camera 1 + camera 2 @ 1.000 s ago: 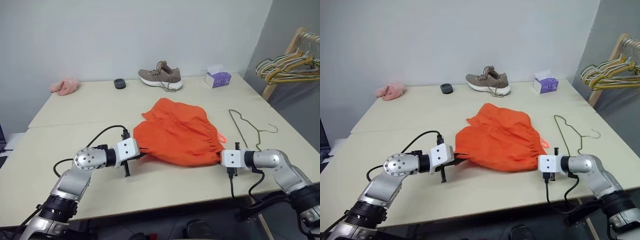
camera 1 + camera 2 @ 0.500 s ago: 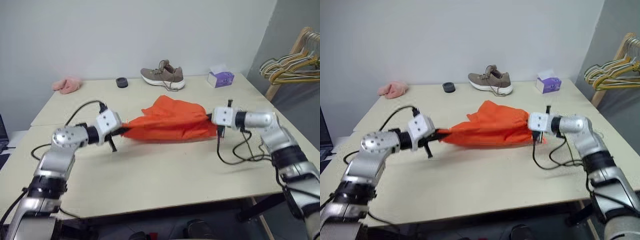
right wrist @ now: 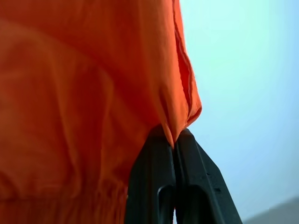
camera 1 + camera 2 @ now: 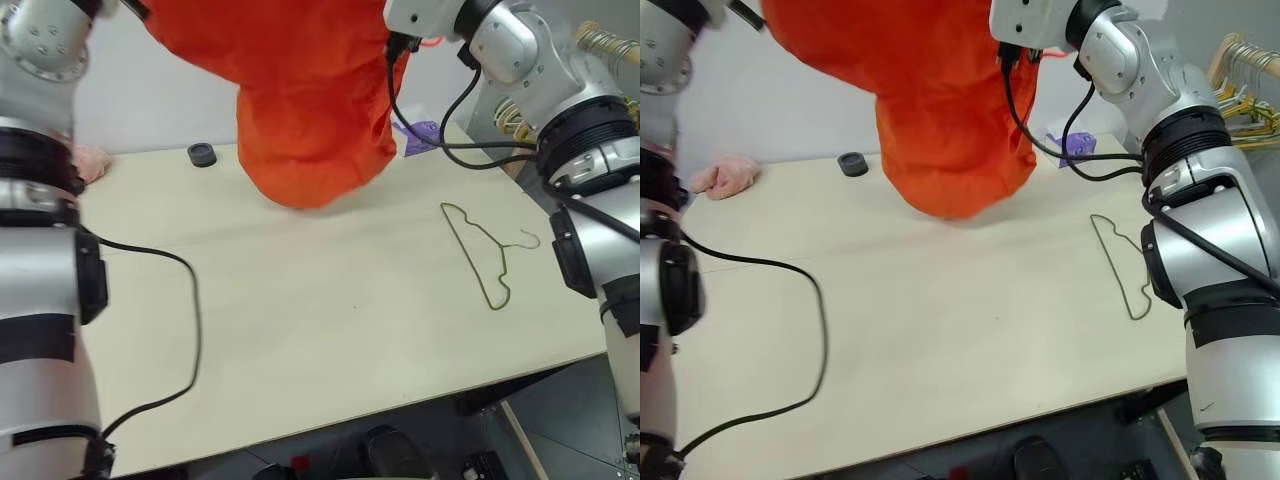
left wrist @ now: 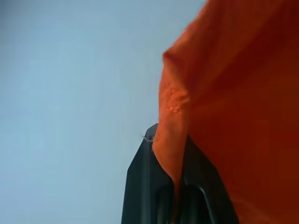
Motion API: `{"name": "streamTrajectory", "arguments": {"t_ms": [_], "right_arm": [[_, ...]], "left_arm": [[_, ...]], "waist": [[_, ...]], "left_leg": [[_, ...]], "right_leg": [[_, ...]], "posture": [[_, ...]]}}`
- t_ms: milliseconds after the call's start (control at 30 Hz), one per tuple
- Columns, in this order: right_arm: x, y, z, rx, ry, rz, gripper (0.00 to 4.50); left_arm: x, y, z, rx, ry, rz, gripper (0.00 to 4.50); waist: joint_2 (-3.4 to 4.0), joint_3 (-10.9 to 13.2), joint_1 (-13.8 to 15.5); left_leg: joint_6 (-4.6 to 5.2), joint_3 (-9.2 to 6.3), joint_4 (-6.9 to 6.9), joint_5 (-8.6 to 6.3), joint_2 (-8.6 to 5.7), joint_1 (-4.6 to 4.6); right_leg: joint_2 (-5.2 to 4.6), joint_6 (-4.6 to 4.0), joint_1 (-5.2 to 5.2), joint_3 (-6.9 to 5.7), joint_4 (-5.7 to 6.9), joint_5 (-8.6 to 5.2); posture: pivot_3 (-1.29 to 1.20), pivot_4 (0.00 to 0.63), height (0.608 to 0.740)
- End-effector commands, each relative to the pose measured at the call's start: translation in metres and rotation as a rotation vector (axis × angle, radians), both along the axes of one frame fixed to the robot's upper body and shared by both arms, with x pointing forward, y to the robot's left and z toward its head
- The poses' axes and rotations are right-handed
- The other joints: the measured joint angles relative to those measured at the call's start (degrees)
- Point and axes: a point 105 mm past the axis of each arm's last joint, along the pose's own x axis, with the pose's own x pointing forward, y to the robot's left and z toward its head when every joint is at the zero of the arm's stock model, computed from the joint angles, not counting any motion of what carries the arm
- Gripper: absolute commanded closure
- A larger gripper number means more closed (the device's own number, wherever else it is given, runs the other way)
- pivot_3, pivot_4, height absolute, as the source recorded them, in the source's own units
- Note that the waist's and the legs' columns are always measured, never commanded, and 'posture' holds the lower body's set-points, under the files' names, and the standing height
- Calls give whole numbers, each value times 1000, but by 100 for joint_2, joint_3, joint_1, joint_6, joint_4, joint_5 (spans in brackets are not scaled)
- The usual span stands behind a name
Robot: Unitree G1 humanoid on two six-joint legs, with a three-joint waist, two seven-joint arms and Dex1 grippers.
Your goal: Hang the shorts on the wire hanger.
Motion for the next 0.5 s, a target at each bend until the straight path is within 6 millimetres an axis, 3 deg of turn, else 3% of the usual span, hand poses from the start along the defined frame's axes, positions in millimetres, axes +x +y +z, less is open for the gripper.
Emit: {"name": "streamTrajectory", "arguments": {"t_ms": [33, 67, 133, 233, 300, 333, 400, 433, 500], "right_arm": [[-12, 5, 0, -49, -99, 61, 4475], [-10, 9, -24, -95, -48, 111, 4475], [-10, 17, -102, -207, 149, 253, 4475], [-35, 22, -208, -315, 431, 433, 4475], [-53, 23, -244, -317, 556, 495, 4475], [-61, 24, -257, -333, 606, 514, 4475], [-87, 26, -288, -372, 746, 569, 4475], [-99, 26, -299, -393, 803, 592, 4475], [-124, 24, -320, -444, 948, 631, 4475]], "left_arm": [[-11, -6, 1, 180, -97, 37, 4500], [-7, -3, -18, 232, -37, 39, 4500], [8, 13, -88, 289, 224, 25, 4500], [3, 33, -203, 105, 701, -59, 4500], [-20, 34, -257, -106, 993, -121, 4500], [-35, 33, -276, -146, 1110, -132, 4500], [-72, 29, -324, -218, 1391, -132, 4500], [-86, 27, -338, -252, 1483, -130, 4500], [-120, 24, -363, -302, 1695, -124, 4500]], "waist": [[-3, 4, -1], [-4, 5, 2], [3, -34, -9], [6, -53, -32], [-22, 29, -44], [-30, 47, -46], [-35, 43, -66], [-47, 37, -46], [-58, 26, 41]], "left_leg": [[8, 4, 4, -2, -11, 0], [12, 5, 6, 0, -23, 0], [26, 11, 6, 12, -48, 15], [32, 19, -11, 8, -43, 207], [36, 23, -14, 9, -39, 297], [38, 19, 5, 11, -38, 292], [41, -7, 74, 18, -28, 162], [40, -28, 117, 18, -21, 95], [37, -49, 112, 20, -19, 98]], "right_leg": [[-6, -2, 0, 1, -4, -8], [-11, -3, 0, 1, -5, -15], [-22, -2, 14, 4, -4, -20], [-14, 12, 223, -2, -43, -29], [-12, 10, 315, -5, -39, -29], [-18, 2, 311, -4, -23, -25], [-25, -17, 188, 1, 30, -10], [-19, -17, 137, -6, 64, -10], [-15, -19, 144, -22, 67, -12]], "posture": [[-222, 0, 740], [-213, 0, 740], [-203, 0, 740], [-197, 0, 740], [-191, 0, 740], [-187, 0, 740], [-175, 0, 740], [-174, 0, 740], [-176, 0, 740]]}}
